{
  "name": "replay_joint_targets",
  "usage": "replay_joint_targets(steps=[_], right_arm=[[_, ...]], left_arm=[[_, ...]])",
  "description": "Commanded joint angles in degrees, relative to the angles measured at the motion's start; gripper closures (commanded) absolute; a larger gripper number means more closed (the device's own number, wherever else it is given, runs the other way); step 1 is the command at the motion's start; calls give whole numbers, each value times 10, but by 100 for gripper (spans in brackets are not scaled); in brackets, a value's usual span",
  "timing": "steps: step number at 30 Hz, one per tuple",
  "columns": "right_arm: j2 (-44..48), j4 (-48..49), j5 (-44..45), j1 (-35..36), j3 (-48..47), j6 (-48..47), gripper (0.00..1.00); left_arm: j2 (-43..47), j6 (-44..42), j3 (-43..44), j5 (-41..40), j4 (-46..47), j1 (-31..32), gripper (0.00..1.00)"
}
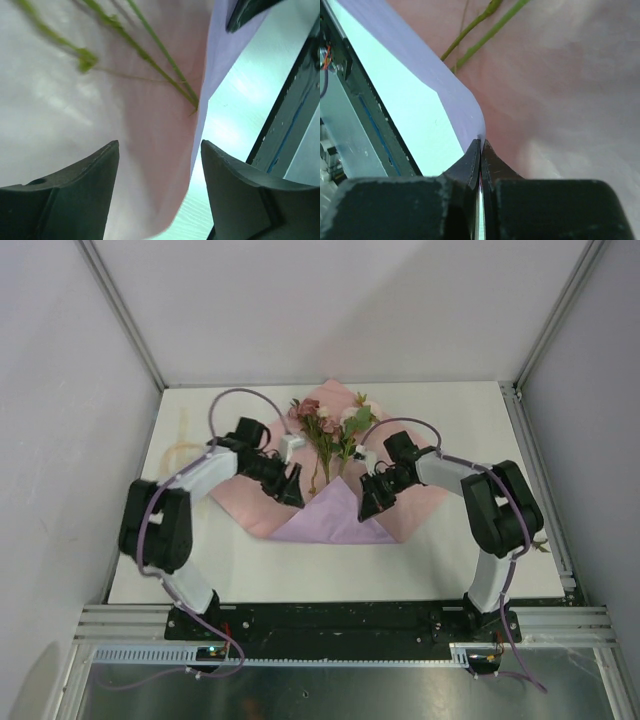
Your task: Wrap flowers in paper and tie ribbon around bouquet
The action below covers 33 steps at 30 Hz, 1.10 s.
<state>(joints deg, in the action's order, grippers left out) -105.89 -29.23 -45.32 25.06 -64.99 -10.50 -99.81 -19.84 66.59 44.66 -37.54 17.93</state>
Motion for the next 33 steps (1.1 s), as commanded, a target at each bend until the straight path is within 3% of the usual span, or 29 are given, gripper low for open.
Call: replay_joint_targets(steps=[1, 3, 5, 7, 10, 12, 14, 17, 21, 25, 28, 31, 33], right_arm=[[-27, 10, 18, 1, -35, 60, 100], [-34, 9, 18, 1, -41, 70, 100], [-40, 5, 23, 2, -47, 73, 100], [-47, -2, 30, 2, -55, 74, 100], [-60, -15, 40, 3, -68, 74, 100], [-69, -26, 45, 2, -77, 75, 100], [-75, -33, 50, 2, -81, 76, 100], [-82, -42, 56, 1, -86, 79, 100], [-90, -55, 63, -1, -92, 86, 100], [-101, -64, 62, -4, -99, 95, 100], [-104, -65, 60, -3, -100, 98, 100], [-105, -66, 59, -3, -100, 101, 100], [-104, -69, 60, -3, -100, 102, 100]], left_arm=[[151, 76, -21, -53, 35, -47, 26], [220, 81, -36, -103, 46, -53, 18], [283, 86, -53, -142, 61, -55, 5], [326, 103, -69, -163, 84, -55, 2], [321, 195, -68, -185, 98, -55, 1], [281, 224, -54, -98, 86, -57, 0], [228, 262, -46, 47, 88, -41, 2], [173, 317, -53, 75, 150, 32, 16], [143, 399, -93, 39, 286, 112, 40], [77, 490, -119, 8, 388, 150, 63], [28, 510, -118, -22, 421, 169, 75], [-20, 521, -110, -56, 429, 186, 94], [-47, 531, -106, -77, 428, 189, 98]])
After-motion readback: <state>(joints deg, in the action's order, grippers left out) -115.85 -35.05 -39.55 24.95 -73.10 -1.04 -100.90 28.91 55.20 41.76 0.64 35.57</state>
